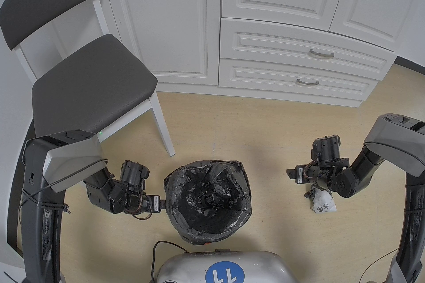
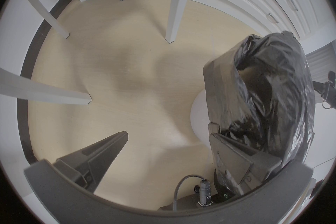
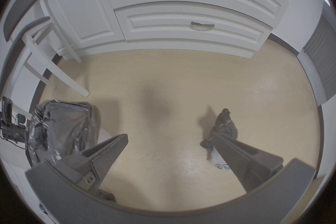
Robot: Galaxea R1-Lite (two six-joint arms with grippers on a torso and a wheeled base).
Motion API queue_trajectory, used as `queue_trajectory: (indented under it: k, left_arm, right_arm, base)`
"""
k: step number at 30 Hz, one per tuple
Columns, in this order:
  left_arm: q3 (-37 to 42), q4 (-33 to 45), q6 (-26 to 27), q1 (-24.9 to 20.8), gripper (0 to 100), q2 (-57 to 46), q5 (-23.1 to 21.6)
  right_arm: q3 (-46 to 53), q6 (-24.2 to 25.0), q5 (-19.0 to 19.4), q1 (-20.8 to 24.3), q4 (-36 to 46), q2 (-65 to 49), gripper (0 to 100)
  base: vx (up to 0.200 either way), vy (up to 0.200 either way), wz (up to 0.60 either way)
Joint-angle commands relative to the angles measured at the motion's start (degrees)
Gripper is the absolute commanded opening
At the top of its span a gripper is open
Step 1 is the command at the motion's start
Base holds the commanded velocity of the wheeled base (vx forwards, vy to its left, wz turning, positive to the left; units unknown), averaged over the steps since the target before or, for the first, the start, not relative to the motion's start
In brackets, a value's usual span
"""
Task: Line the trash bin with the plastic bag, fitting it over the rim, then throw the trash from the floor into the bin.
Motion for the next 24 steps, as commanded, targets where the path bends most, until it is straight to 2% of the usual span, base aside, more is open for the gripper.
queue_trajectory:
  k: [1,2,4,7,13,17,18,19,21,24]
  left_arm:
    - [5.05,-3.88,0.05,-0.15,100,-0.66,-0.27]
    - [5.05,-3.88,0.05,-0.15,100,-0.66,-0.27]
    - [7.86,-9.50,0.14,-0.15,100,-0.48,-0.36]
    - [10.68,-14.42,0.49,0.38,100,-0.48,0.17]
    - [20.52,-22.24,3.83,1.96,100,-5.84,0.17]
    - [26.50,-28.40,3.92,1.87,100,-9.53,0.26]
    - [30.71,-33.14,4.01,1.87,100,-11.12,0.26]
    - [31.68,-34.37,4.01,1.87,100,-11.29,0.26]
    - [37.31,-43.07,4.01,1.87,100,-11.73,0.34]
    - [42.76,-51.25,4.01,1.87,100,-11.55,1.31]
  right_arm:
    - [0.70,-4.51,-0.05,-4.50,-0.05,2.62,100]
    - [0.70,-4.51,-0.05,-4.50,-0.05,2.62,100]
    - [-2.20,-6.18,0.04,-8.01,-0.31,6.75,100]
    - [-5.28,-6.18,0.21,-10.21,0.12,9.56,100]
    - [-7.30,-6.09,2.41,-12.67,0.12,9.56,100]
    - [-6.07,-6.53,2.41,-13.20,0.12,6.66,100]
    - [-4.14,-7.50,2.41,-13.38,0.12,4.29,100]
    - [-3.70,-7.85,2.41,-13.46,0.04,3.76,100]
    - [-1.24,-9.87,2.50,-13.99,-0.75,1.21,100]
    - [0.43,-10.66,2.41,-14.17,-0.93,-1.42,100]
  base:
    - [0.000,0.000,0.00]
    - [0.000,0.000,0.00]
    - [0.000,0.000,0.00]
    - [0.000,0.000,0.00]
    - [0.000,0.000,0.00]
    - [0.000,0.000,0.00]
    - [0.000,0.000,0.00]
    - [0.000,0.000,0.00]
    - [0.000,0.000,0.00]
    - [0.000,0.000,0.00]
